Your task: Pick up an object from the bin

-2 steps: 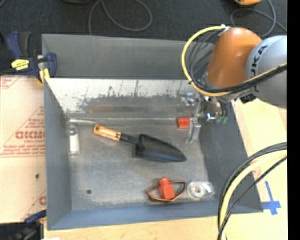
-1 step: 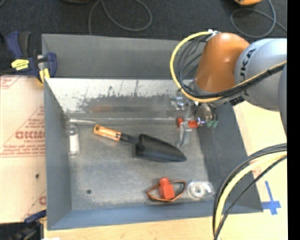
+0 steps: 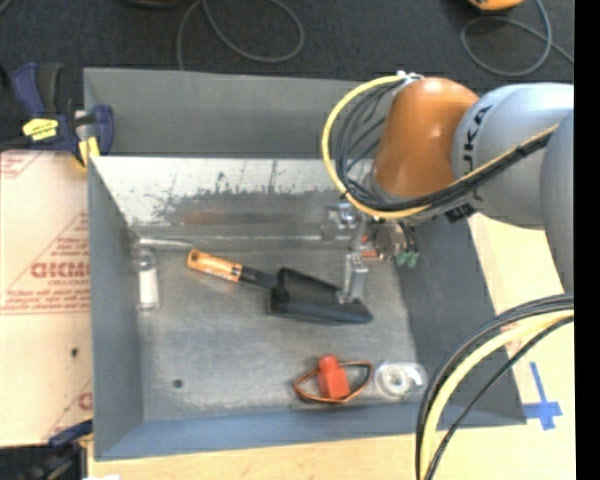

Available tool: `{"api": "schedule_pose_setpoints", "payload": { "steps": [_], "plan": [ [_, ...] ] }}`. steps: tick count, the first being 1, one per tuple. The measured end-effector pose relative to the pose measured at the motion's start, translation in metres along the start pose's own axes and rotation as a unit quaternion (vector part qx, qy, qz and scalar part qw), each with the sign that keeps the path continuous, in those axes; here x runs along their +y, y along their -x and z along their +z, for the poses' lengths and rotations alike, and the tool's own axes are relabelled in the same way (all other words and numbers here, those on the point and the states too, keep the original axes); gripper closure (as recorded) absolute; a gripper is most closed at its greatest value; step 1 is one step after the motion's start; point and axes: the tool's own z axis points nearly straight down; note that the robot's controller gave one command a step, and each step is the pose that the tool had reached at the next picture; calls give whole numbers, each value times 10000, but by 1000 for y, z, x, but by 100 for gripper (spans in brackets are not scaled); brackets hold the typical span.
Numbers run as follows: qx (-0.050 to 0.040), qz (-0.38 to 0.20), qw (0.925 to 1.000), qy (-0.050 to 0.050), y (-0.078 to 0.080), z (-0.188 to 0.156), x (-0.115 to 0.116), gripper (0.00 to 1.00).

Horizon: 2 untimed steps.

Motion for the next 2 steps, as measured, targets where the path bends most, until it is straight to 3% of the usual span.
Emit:
{"api": "schedule_pose_setpoints", "payload": {
  "steps": [1, 2],
  "plan": [
    [-32, 36, 10000, 13, -7, 49, 32, 0],
    [-95, 966, 9953, 34, 0, 65, 34, 100]
  ]
}}
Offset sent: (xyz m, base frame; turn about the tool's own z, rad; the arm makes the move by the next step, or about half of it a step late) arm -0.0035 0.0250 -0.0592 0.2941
